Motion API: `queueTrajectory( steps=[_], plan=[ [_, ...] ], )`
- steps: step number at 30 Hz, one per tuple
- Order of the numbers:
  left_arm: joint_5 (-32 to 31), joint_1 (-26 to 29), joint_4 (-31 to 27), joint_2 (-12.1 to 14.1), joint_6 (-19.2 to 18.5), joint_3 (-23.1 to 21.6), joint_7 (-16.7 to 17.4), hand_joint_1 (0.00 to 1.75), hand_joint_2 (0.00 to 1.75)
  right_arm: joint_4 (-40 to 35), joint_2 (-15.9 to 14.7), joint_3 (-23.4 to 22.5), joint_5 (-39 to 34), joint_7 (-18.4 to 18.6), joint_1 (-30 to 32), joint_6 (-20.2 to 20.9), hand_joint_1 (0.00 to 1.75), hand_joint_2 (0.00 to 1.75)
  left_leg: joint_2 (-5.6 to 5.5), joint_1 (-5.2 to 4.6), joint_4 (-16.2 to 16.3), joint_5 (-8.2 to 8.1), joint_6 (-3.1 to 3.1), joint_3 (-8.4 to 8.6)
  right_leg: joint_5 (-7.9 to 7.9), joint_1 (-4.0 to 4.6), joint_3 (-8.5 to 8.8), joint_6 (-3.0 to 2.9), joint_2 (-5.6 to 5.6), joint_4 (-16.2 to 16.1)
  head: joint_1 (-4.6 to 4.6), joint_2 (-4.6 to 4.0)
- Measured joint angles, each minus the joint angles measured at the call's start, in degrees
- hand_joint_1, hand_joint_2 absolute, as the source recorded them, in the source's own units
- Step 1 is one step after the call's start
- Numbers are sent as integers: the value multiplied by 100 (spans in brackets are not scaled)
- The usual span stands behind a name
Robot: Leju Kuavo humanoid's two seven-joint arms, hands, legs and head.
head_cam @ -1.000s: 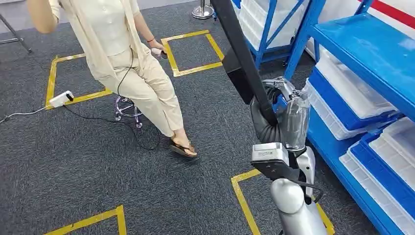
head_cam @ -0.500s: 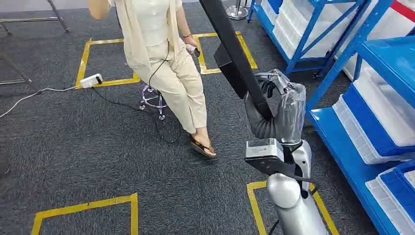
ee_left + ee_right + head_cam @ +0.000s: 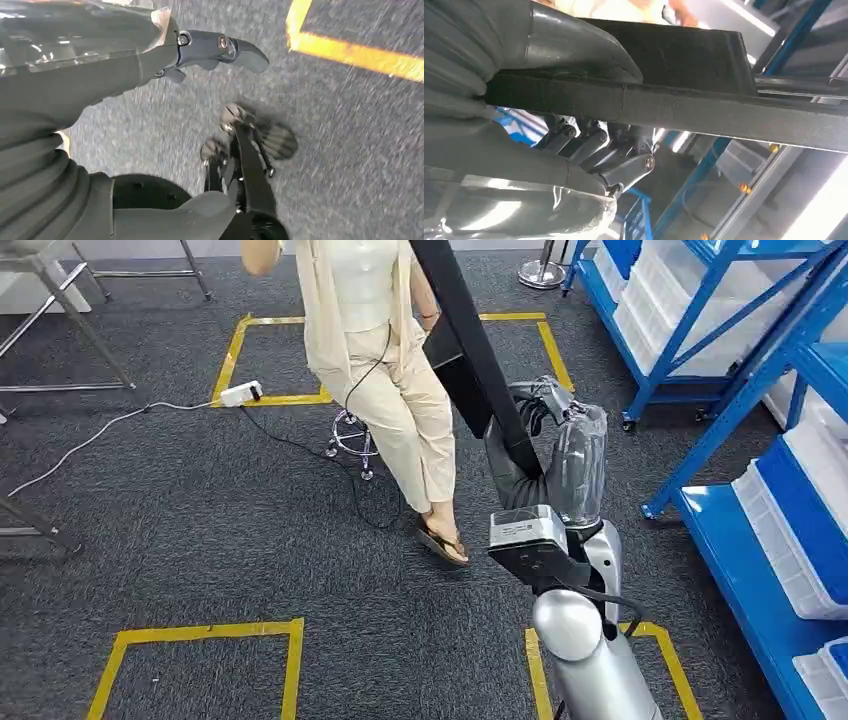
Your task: Take the parts from the cabinet and place them on the table.
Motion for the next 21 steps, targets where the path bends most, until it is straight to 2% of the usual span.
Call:
queueTrajectory(
  steps=[1, 2, 3, 4, 5, 6, 7, 8, 10, 11, 12, 13, 14, 15, 16, 18, 19, 20, 21],
  plan=[
    [-13, 5, 0, 0, -11, -7, 4, 0, 175, 0, 2, 0, 37, 11, 0, 0, 175, 175, 15, 26, 93, 17, -33, -32, -1, 2, -8, 1, -74, 1, 9, 2],
    [-24, 9, -2, 0, -17, -9, 7, 0, 175, 0, 2, 0, 59, 15, 3, 0, 175, 175, 49, 46, -87, 131, -51, 80, -2, 2, -11, 3, -129, 2, 2, 0],
    [-59, 11, -2, 9, -30, -11, 7, 0, 175, 0, 2, 0, 85, 28, 7, 0, 175, 175, 96, 68, -466, 313, -67, 309, -5, -3, -10, 8, -178, 5, 4, 2],
    [-74, 9, -2, 22, -35, -13, 9, 0, 175, 0, 2, 0, 96, 39, 8, 0, 175, 175, 199, 87, -1002, 517, -83, 629, -15, -8, -8, 25, -221, 14, 2, 0],
    [-83, 1, -2, 24, -50, -15, 11, 0, 175, 0, 2, 0, 111, 50, 8, 0, 175, 175, 398, 96, -1464, 598, -88, 907, -34, 10, -2, 58, -252, 39, 0, 0],
    [-92, -14, 0, 20, -57, -20, 18, 0, 175, 0, 2, 0, 118, 55, 7, 2, 175, 175, 477, 54, -1471, 538, -37, 914, -46, 75, -24, 90, -286, 45, -2, 0],
    [-118, -21, 0, 22, -76, -22, 20, 0, 175, 0, 0, 0, 122, 66, 9, 0, 175, 175, 410, 51, -1498, 557, 17, 907, -60, 82, -12, 122, -308, 52, 35, 0],
    [-133, -14, 0, 28, -83, -24, 22, 0, 175, 0, 0, 2, 120, 66, 9, 2, 175, 175, 363, 33, -1506, 565, 45, 894, -54, 78, -3, 141, -348, 45, 39, 0],
    [-133, -18, 0, 35, -83, -26, 22, 0, 175, 0, 0, 2, 109, 66, -1, 13, 175, 175, 251, 2, -1546, 595, 131, 879, -68, 106, 26, 227, -444, 42, 31, 0],
    [-133, -12, 0, 35, -83, -26, 24, 0, 175, 0, -2, 0, 94, 66, -6, 20, 175, 175, 217, 45, -1603, 636, 193, 921, -127, 73, -46, 266, -350, 119, 33, 0],
    [-133, -21, 0, 35, -83, -26, 24, 0, 175, 0, -2, 4, 87, 66, -11, 22, 175, 175, 171, 34, -1622, 661, 237, 920, -276, 41, -134, 241, -131, 349, 28, 0],
    [-133, -26, -2, 37, -83, -28, 24, 0, 175, 0, -4, 4, 87, 61, -17, 22, 175, 175, 134, 36, -1623, 674, 268, 908, -471, 20, -321, 206, 15, 757, 48, 0],
    [-133, -30, -2, 37, -81, -28, 24, 0, 175, 2, -13, 0, 85, 61, -16, 22, 175, 175, 73, 38, -1623, 678, 274, 898, -659, 8, -555, 190, 86, 1243, 63, 0],
    [-133, -29, -2, 37, -83, -28, 24, 0, 175, 7, -22, 0, 85, 61, -13, 22, 175, 175, 5, 34, -1622, 680, 276, 889, -800, 6, -779, 204, 118, 1706, 63, 0],
    [-133, -24, -2, 37, -83, -31, 26, 0, 175, 15, -35, 0, 83, 61, -11, 24, 175, 175, -65, 30, -1620, 683, 278, 885, -830, -4, -901, 241, 130, 1946, 57, 0],
    [-133, -20, -2, 37, -83, -31, 28, 0, 175, 22, -44, 0, 79, 61, -13, 33, 175, 175, -150, 32, -1619, 687, 273, 887, -718, -22, -847, 298, 131, 1811, 61, 0],
    [-131, -21, -2, 37, -74, -28, 33, 0, 175, 26, -46, 0, 59, 61, -37, 63, 175, 175, -275, 50, -1614, 698, 253, 892, -376, -54, -475, 404, 162, 1033, 61, 0],
    [-122, -23, -2, 37, -63, -28, 37, 0, 175, 37, -46, 2, 22, 61, -77, 103, 175, 175, -336, 56, -1613, 704, 231, 894, -177, -93, -207, 450, 263, 476, 63, 0],
    [-116, -23, -2, 37, -59, -26, 39, 0, 175, 59, -48, 2, 0, 61, -124, 114, 175, 175, -379, 40, -1606, 715, 190, 859, -105, -145, -67, 465, 531, 127, 76, 0]
  ],
)
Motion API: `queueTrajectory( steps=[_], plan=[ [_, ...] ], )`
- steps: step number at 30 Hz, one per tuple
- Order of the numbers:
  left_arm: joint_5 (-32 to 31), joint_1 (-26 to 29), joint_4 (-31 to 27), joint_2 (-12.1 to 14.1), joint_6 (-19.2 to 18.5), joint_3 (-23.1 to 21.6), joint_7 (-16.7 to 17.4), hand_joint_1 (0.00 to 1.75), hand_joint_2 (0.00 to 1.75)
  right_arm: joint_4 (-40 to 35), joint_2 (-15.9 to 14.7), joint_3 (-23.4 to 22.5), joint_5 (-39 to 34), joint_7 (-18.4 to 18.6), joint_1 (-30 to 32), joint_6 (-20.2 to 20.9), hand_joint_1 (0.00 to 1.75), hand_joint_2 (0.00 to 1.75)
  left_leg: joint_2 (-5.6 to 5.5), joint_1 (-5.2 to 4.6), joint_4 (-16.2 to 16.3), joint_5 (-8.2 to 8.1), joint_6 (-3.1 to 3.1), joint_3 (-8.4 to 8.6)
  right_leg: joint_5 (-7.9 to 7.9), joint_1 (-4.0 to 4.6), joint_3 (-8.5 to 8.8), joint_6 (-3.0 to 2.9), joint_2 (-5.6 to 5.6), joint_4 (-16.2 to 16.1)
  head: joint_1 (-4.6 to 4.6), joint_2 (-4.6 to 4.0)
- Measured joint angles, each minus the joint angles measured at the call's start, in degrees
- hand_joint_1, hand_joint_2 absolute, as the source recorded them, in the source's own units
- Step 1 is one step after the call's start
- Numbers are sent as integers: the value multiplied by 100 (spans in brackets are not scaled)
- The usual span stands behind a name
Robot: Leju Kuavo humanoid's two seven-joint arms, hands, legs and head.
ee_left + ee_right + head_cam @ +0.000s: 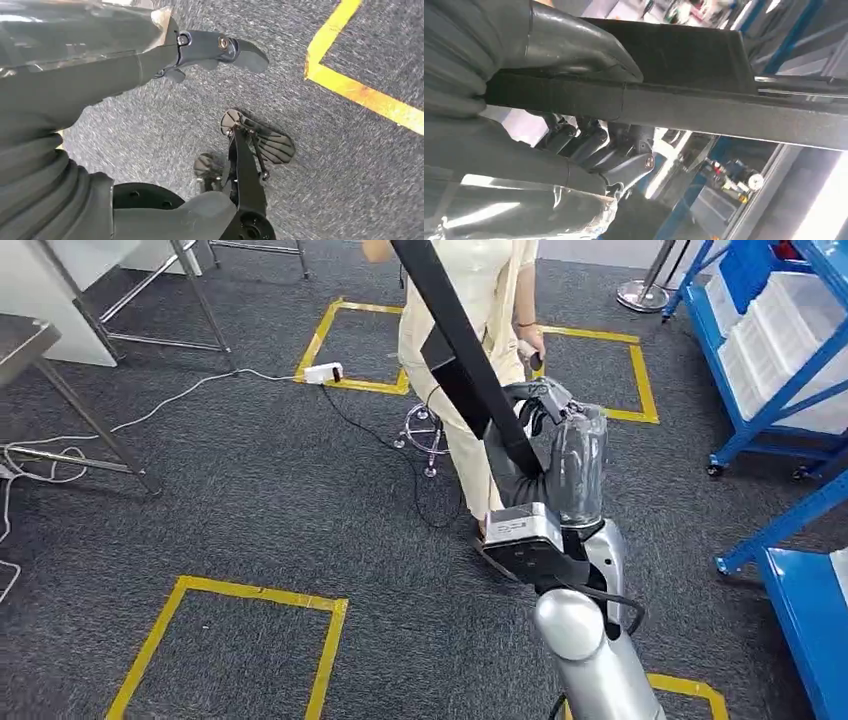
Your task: Take the parts from the cabinet and place them on the table.
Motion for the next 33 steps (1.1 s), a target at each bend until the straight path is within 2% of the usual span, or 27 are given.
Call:
queueTrajectory(
  steps=[1, 4, 5, 6, 7, 9, 10, 11, 12, 13, 14, 15, 16, 17, 19, 20, 21, 22, 24, 25, 26, 27, 28, 29, 30, 31, 33],
  plan=[
    [4, -7, 0, 0, 11, 0, 4, 0, 175, 15, -2, 2, -24, -2, -38, 9, 175, 175, -54, -26, 21, -6, -44, -19, 39, 30, 15, -77, -33, -44, -17, 2],
    [11, 35, 0, 0, 2, 2, 9, 0, 175, 83, 2, 2, -52, -2, -128, 31, 175, 175, -171, 4, -75, 83, -187, -54, 91, 76, -8, -192, -170, -57, -11, 0],
    [7, 40, 0, 2, -13, 2, 9, 0, 175, 101, 7, 2, -68, -2, -166, 31, 175, 175, -96, 28, -25, 49, -188, -84, 128, -42, 1, -250, -218, -95, -22, 0],
    [2, 34, 0, 2, -31, 2, 9, 0, 175, 122, 15, 0, -79, -2, -197, 31, 175, 175, 170, -8, 147, -96, -196, -158, 133, 0, 4, -277, -258, -99, -32, 0],
    [0, 24, 0, 2, -33, 2, 7, 0, 175, 129, 13, -4, -81, -2, -209, 31, 175, 175, 325, -7, 525, -334, -207, -323, 126, 27, 5, -367, -327, -99, -68, 2],
    [-22, 17, 2, 2, -31, 0, 7, 0, 175, 155, 11, -4, -81, -2, -207, 24, 175, 175, 400, -1, 1456, -749, -233, -752, 118, 82, 2, -410, -458, -99, -63, 2],
    [-26, 19, 2, 2, -28, -2, 7, 0, 175, 175, 11, -4, -83, -2, -205, 22, 175, 175, 410, 0, 1742, -836, -240, -883, 113, 105, -2, -418, -517, -98, -65, 2],
    [-37, 23, 2, 2, -24, -2, 7, 0, 175, 190, 11, -2, -83, -2, -203, 20, 175, 175, 418, 3, 1748, -775, -237, -880, 111, 115, 1, -420, -574, -98, -61, 0],
    [-42, 25, 2, 9, -22, 0, 7, 0, 175, 199, 11, -4, -83, 2, -203, 15, 175, 175, 434, 3, 1512, -621, -230, -752, 104, 124, 3, -426, -622, -96, -65, 0],
    [-42, 24, 2, 13, -22, -2, 4, 0, 175, 203, 11, -4, -83, 2, -203, 15, 175, 175, 480, 2, 1032, -385, -218, -486, 100, 127, 10, -427, -672, -95, -65, 0],
    [-42, 21, 0, 20, -24, -2, -2, 0, 175, 210, 11, -4, -85, 2, -209, 15, 175, 175, 594, -1, 511, -180, -189, -186, 94, 135, 18, -429, -707, -94, -65, 0],
    [-42, 15, 2, 22, -26, -2, -9, 0, 175, 210, 11, -4, -92, 2, -217, 17, 175, 175, 860, -28, 144, -116, -143, 26, 82, 161, 24, -410, -729, -92, -74, 0],
    [-42, -5, 0, 31, -28, -2, -9, 0, 175, 212, 2, -7, -101, 2, -226, 17, 175, 175, 902, -83, 19, -141, -126, 61, 56, 250, 3, -369, -767, -57, -72, 2],
    [-42, -8, 0, 31, -33, 0, -13, 0, 175, 223, -2, -9, -116, 2, -235, 20, 175, 175, 832, -83, 29, -134, -103, 39, 64, 235, 8, -358, -809, -83, -31, 0],
    [-42, -5, 2, 31, -42, 0, -17, 0, 175, 251, 0, -7, -133, -2, -251, 31, 175, 175, 723, -113, 20, -126, -66, 18, 53, 235, 35, -331, -926, -91, -30, 0],
    [-42, -4, 2, 31, -42, 0, -17, 0, 175, 262, 0, -7, -144, -4, -271, 33, 175, 175, 660, -73, -47, -80, 0, 57, 15, 277, 43, -282, -923, -63, -35, 2],
    [-42, -4, 2, 28, -42, 0, -20, 0, 175, 280, -7, -9, -168, -15, -288, 35, 175, 175, 621, -61, -75, -61, 26, 79, -55, 207, -31, -261, -707, 49, -28, 0],
    [-39, -9, 2, 30, -42, 0, -20, 0, 175, 291, -11, -11, -186, -35, -309, 35, 175, 175, 572, -45, -76, -45, 60, 74, -223, 196, -159, -291, -537, 363, -30, 2],
    [-15, -23, 0, 31, -42, 2, -24, 0, 175, 330, -48, -17, -232, -74, -319, 35, 175, 175, 443, -38, -76, -38, 74, 62, -570, 143, -593, -315, -429, 1260, -15, 0],
    [-13, -21, 0, 31, -42, 2, -26, 0, 175, 367, -63, -17, -249, -88, -318, 35, 175, 175, 370, -37, -73, -37, 74, 59, -665, 128, -790, -279, -415, 1654, -8, 0],
    [-7, -14, 2, 31, -42, 2, -26, 0, 175, 395, -74, -17, -260, -96, -318, 35, 175, 175, 301, -35, -72, -36, 71, 60, -629, 101, -843, -225, -412, 1726, -15, 0],
    [-5, -11, 2, 31, -42, 2, -26, 0, 175, 413, -81, -17, -273, -103, -326, 35, 175, 175, 234, -22, -68, -36, 67, 63, -510, 74, -758, -157, -411, 1532, -11, 2],
    [-2, -10, 2, 28, -42, 2, -28, 0, 175, 426, -83, -17, -273, -105, -338, 35, 175, 175, 172, -4, -64, -32, 58, 69, -323, 47, -565, -84, -405, 1124, -13, 2],
    [2, -11, 2, 28, -42, 2, -33, 0, 175, 435, -83, -17, -278, -105, -355, 35, 175, 175, 94, 21, -54, -34, 23, 75, -74, -8, -271, 6, -345, 504, -13, 0],
    [4, -11, 2, 28, -42, 2, -39, 0, 175, 446, -83, -15, -280, -107, -376, 35, 175, 175, 36, 25, -40, -37, -26, 58, 53, -66, -66, 56, -158, 43, -4, 0],
    [7, -18, 0, 31, -42, 2, -44, 0, 175, 461, -83, -15, -284, -114, -391, 35, 175, 175, -12, 1, -11, -41, -81, 25, 35, -2, -30, 13, -81, -15, 2, 0],
    [9, -4, 2, 31, -42, 2, -55, 0, 175, 483, -85, -9, -284, -114, -395, 35, 175, 175, -74, 17, -41, 0, -147, -3, 61, 21, -40, -76, -156, -14, -24, 2]
  ],
)
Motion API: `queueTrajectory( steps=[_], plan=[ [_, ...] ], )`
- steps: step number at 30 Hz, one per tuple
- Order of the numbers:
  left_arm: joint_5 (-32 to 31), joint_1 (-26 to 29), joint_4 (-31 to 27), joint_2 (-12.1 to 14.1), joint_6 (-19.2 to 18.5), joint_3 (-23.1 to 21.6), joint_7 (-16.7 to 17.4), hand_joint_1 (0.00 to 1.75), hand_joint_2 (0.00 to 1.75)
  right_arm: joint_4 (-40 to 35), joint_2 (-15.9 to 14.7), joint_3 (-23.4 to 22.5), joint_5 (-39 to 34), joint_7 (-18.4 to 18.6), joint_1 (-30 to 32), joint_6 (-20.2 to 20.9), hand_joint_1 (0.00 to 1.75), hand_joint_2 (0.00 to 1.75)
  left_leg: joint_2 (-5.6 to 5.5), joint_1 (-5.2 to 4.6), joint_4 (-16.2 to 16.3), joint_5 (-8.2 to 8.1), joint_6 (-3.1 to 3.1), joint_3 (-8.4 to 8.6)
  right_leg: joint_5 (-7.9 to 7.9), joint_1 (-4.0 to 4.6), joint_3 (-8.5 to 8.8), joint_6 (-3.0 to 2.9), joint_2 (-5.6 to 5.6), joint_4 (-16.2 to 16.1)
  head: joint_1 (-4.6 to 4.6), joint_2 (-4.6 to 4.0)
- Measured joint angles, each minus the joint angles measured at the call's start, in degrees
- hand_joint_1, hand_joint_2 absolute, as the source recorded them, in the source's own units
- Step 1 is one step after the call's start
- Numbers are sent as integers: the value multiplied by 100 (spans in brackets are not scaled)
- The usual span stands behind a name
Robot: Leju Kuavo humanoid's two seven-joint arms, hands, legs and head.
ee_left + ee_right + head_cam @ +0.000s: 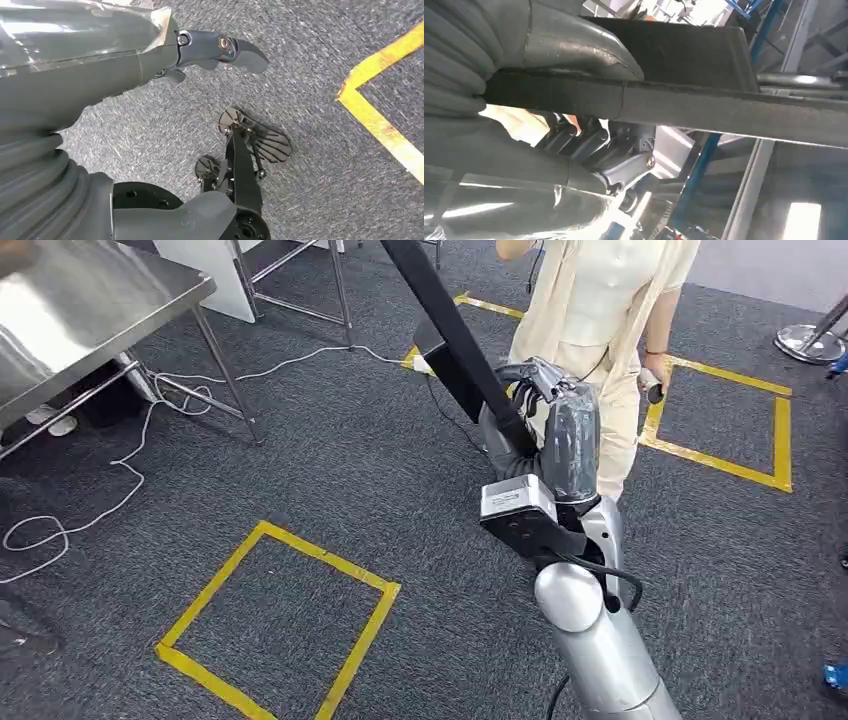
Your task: Take the parts from the cabinet and place them on the table.
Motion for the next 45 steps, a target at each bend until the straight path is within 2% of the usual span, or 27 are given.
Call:
queueTrajectory(
  steps=[2, 3, 4, 5, 7, 8, 9, 11, 12, 13, 17, 18, 19, 20, 22, 23, 24, 26, 27, 28, 32, 33, 34, 35, 36, 43, 45],
  plan=[
    [0, 38, 0, 0, 2, 2, 0, 0, 175, 31, 7, 0, -4, 0, -14, 0, 175, 175, -54, 29, -39, 29, -71, -21, 37, -21, 9, -96, -74, -15, 5, -2],
    [2, 39, 0, -2, 2, 2, 0, 0, 175, 37, 22, 0, -4, 0, -35, 0, 175, 175, 158, 36, 62, -50, -76, -51, 53, -36, 13, -141, -126, -29, 5, -2],
    [2, 31, 0, -2, 2, 2, -2, 0, 175, 48, 44, -2, -4, 0, -40, 0, 175, 175, 363, 13, 328, -234, -76, -171, 52, -22, 13, -218, -165, -28, -50, -2],
    [7, 19, 0, -2, 2, 2, -2, 0, 175, 57, 44, -2, -4, 0, -43, 0, 175, 175, 449, 16, 733, -458, -84, -356, 46, 5, 12, -269, -215, -28, -52, -2],
    [11, 10, 0, -4, 2, 2, -2, 0, 175, 94, 44, 0, -4, 0, -42, -2, 175, 175, 490, 15, 1641, -826, -88, -781, 33, 65, 8, -290, -338, -27, -50, -2],
    [11, 16, 0, -4, 2, 2, -4, 0, 175, 116, 46, 2, -4, 0, -42, 0, 175, 175, 491, 14, 1781, -825, -81, -846, 31, 85, 9, -294, -381, -26, -52, -2],
    [11, 19, 0, -4, 9, 2, -4, 0, 175, 131, 50, 0, -4, 0, -45, -2, 175, 175, 494, 10, 1661, -715, -61, -779, 26, 101, 13, -299, -434, -26, -50, -2],
    [11, 20, 0, -2, 17, 2, -4, 0, 175, 138, 57, 0, 13, 0, -62, -7, 175, 175, 575, -12, 784, -283, 6, -291, 16, 124, 29, -309, -524, -25, -50, -2],
    [11, 15, 0, 2, 18, 2, -4, 0, 175, 140, 66, 2, 26, 0, -80, -7, 175, 175, 727, -40, 339, -120, 57, -37, 13, 138, 37, -311, -553, -25, -52, -2],
    [7, 0, 0, 4, 24, 2, -4, 0, 175, 140, 83, 0, 59, 9, -99, -9, 175, 175, 971, -117, 102, -190, 94, 77, 4, 182, 27, -297, -589, -18, -48, -2],
    [-24, -2, 0, 7, 66, 2, 0, 0, 175, 146, 101, 7, 168, 57, -136, -9, 175, 175, 712, -159, 39, -123, 151, 39, -15, 202, 50, -231, -779, -37, -46, -2],
    [-26, 5, 0, 4, 66, 0, 7, 0, 175, 146, 103, 7, 173, 63, -140, -11, 175, 175, 673, -81, -27, -69, 193, 93, -67, 199, -20, -188, -662, 27, -37, 0],
    [-26, -4, 0, 0, 68, 2, 7, 0, 175, 155, 101, 11, 181, 66, -152, -11, 175, 175, 622, -93, -49, -57, 215, 98, -170, 171, -56, -190, -432, 194, -35, -2],
    [-26, -12, 0, 2, 68, 2, 9, 0, 175, 160, 96, 11, 188, 63, -169, -13, 175, 175, 577, -87, -48, -43, 235, 93, -355, 145, -230, -223, -318, 570, -28, 0],
    [-26, -20, 0, 4, 74, 2, 9, 0, 175, 209, 85, 11, 188, 66, -165, -13, 175, 175, 449, -87, -46, -42, 238, 85, -678, 115, -677, -243, -276, 1475, -20, -2],
    [-24, -15, 0, 4, 72, 2, 9, 0, 175, 236, 85, 11, 188, 66, -164, -13, 175, 175, 384, -87, -45, -41, 237, 83, -720, 105, -804, -208, -269, 1717, -15, -2],
    [-16, -11, 0, 0, 66, 2, 2, 0, 175, 260, 85, 11, 188, 66, -166, -13, 175, 175, 321, -85, -44, -40, 235, 86, -663, 87, -801, -164, -266, 1689, -20, 0],
    [39, -20, 2, -44, 118, 4, -72, 0, 175, 329, 116, 15, 160, 63, -211, -7, 175, 175, 169, -65, -33, -38, 218, 99, -253, 40, -403, -12, -223, 843, -20, -2],
    [39, -37, 2, -59, 149, 4, -85, 0, 175, 363, 140, 22, 157, 63, -251, -7, 175, 175, 117, -53, -25, -39, 200, 99, -67, 8, -179, 42, -147, 370, -15, -2],
    [39, -52, 2, -74, 199, 4, -87, 0, 175, 418, 157, 31, 157, 61, -302, -24, 175, 175, 60, -68, -5, -42, 147, 70, -18, -31, -56, 57, 69, 15, -9, -2],
    [53, -30, 2, -50, 240, 9, 57, 0, 175, 571, 184, 50, 76, 35, -336, -35, 175, 175, -56, -36, -44, 9, 1, 25, 40, 48, -16, -113, -59, -7, -22, -2],
    [59, -13, 2, -28, 243, 13, 79, 0, 175, 601, 192, 50, -17, -4, -350, 34, 175, 175, -51, -13, -13, -23, -23, 1, 72, -36, -1, -166, -91, -48, -24, 0],
    [63, -3, 9, -28, 245, 15, 98, 0, 175, 629, 195, 50, -96, -24, -371, 115, 175, 175, 66, -51, -49, 32, 47, 30, 52, 62, -20, -142, -63, -42, -50, -2],
    [77, -3, 7, -11, 258, 15, 107, 0, 175, 649, 195, 52, -120, -44, -379, 147, 175, 175, 72, -47, -53, -19, 151, 37, 52, 33, -18, -143, -68, -41, -94, -2],
    [96, 0, 9, -5, 271, 17, 116, 0, 175, 671, 195, 61, -129, -55, -384, 186, 175, 175, 82, -36, -55, 7, 175, 33, 52, 51, -12, -147, -68, -41, -74, -2],
    [138, -4, 9, 4, 343, 28, 122, 0, 175, 811, 199, 114, -146, -59, -405, 258, 175, 175, 109, -24, -78, 23, 154, 50, 54, 96, -14, -177, -60, -35, -85, -2],
    [155, -5, 9, 4, 345, 33, 125, 0, 175, 844, 199, 120, -171, -59, -424, 284, 175, 175, 110, -22, -81, 21, 109, 49, 53, 101, -16, -178, -61, -34, -85, -2]
  ],
)
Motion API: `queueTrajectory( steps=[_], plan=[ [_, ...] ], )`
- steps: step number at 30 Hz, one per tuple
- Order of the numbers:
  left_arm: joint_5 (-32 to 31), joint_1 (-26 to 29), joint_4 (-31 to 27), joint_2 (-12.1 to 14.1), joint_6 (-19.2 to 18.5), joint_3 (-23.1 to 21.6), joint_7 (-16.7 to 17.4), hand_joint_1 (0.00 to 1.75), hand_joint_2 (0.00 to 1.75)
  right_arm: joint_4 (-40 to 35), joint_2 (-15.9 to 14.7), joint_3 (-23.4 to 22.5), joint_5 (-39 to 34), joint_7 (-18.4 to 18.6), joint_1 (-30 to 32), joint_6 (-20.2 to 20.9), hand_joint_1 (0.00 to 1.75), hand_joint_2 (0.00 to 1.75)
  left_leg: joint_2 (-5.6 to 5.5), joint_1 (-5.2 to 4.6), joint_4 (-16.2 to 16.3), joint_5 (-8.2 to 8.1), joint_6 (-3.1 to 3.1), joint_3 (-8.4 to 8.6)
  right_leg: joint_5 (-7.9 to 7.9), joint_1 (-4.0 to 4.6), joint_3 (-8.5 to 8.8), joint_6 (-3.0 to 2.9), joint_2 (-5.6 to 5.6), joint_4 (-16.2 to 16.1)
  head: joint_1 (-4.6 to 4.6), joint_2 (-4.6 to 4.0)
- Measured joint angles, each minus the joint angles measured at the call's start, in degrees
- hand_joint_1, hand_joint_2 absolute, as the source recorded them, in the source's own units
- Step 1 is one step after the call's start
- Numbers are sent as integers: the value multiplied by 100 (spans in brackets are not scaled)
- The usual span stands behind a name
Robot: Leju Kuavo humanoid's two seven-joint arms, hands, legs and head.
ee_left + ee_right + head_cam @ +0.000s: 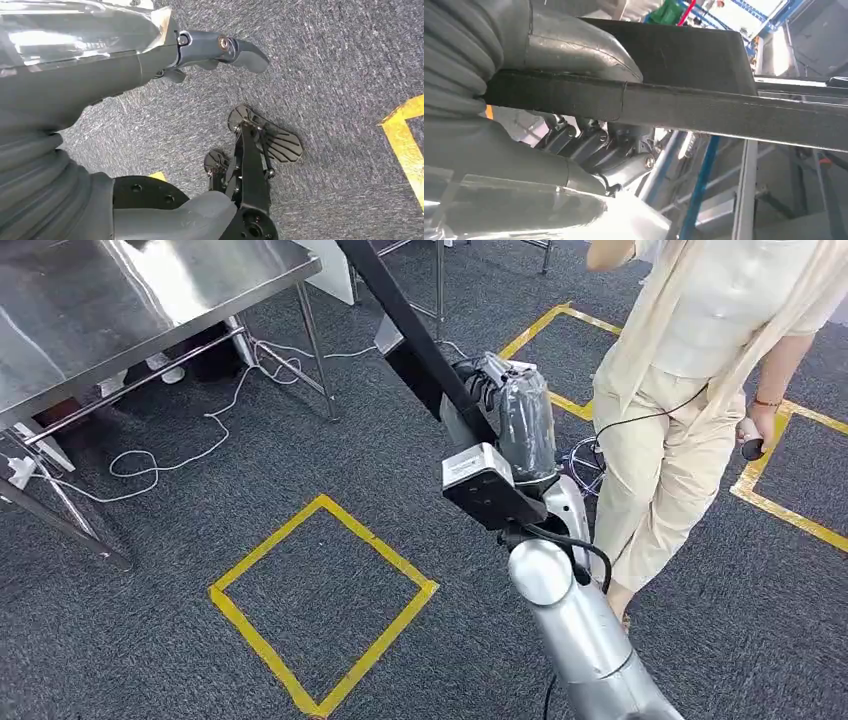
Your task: Take the parts from the cabinet and place them on the table.
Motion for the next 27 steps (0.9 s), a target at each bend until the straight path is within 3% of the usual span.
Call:
queueTrajectory(
  steps=[2, 3, 18, 19, 20, 21, 22, 23, 24, 25, 27],
  plan=[
    [0, 0, 0, 0, 7, 0, 0, 0, 175, 50, 0, 11, -55, -7, -55, 20, 175, 175, 2, 8, -3, -4, -99, -1, -6, 4, -3, -8, 0, 3, 0, 0],
    [0, -1, 0, 0, 4, 0, -2, 0, 175, 78, 0, 15, -89, -20, -79, 31, 175, 175, 3, 8, -3, -7, -107, -1, -6, 4, -3, -9, 0, 3, 2, 0],
    [48, -1, 0, 2, -28, 4, -55, 0, 175, 236, 0, 31, -223, -90, -110, 35, 175, 175, 2, -63, 6, -9, -107, -5, -4, -44, -4, -4, -3, -6, 2, 2],
    [63, -5, -2, 29, -31, 4, -57, 0, 175, 236, 0, 31, -236, -98, -110, 33, 175, 175, 3, -79, 75, -31, -71, -30, 16, -140, 12, 36, 1, -39, 0, 0],
    [66, -4, -2, 33, -28, 4, -57, 0, 175, 236, 2, 31, -245, -103, -107, 35, 175, 175, 12, -94, 9, -19, 4, -18, 81, -100, 34, 65, 0, 20, -5, 0],
    [66, -2, -2, 39, -15, 4, -55, 0, 175, 236, -2, 28, -251, -103, -97, 31, 175, 175, 31, -101, -49, -12, 90, 48, 145, -81, 26, 147, -7, 41, -2, 0],
    [66, -8, 0, 31, -2, 4, -55, 0, 175, 234, 0, 31, -258, -103, -94, 31, 175, 175, 46, -40, -193, 58, 159, 164, 95, 8, 18, 156, -1, 50, 11, 0],
    [66, -5, 4, 15, 7, 4, -46, 0, 175, 236, -7, 31, -264, -112, -104, 24, 175, 175, 69, -51, -281, 97, 161, 218, -15, -34, -4, 127, -60, 141, -18, 0],
    [68, -12, 4, 13, 13, 4, -46, 0, 175, 236, -2, 44, -271, -118, -141, 24, 175, 175, 83, -4, -300, 104, 183, 215, -204, -22, -117, 45, -68, 404, 20, 0],
    [68, -10, 4, 13, 15, 4, -39, 0, 175, 236, -2, 50, -278, -118, -165, 24, 175, 175, 88, 19, -299, 113, 169, 199, -374, -23, -294, 10, -70, 772, 26, 0],
    [68, -7, 7, 9, 24, 4, -35, 0, 175, 240, -13, 55, -284, -118, -135, 24, 175, 175, 102, 44, -296, 125, 137, 173, -653, -79, -632, 56, -73, 1506, 18, 0]
  ],
)
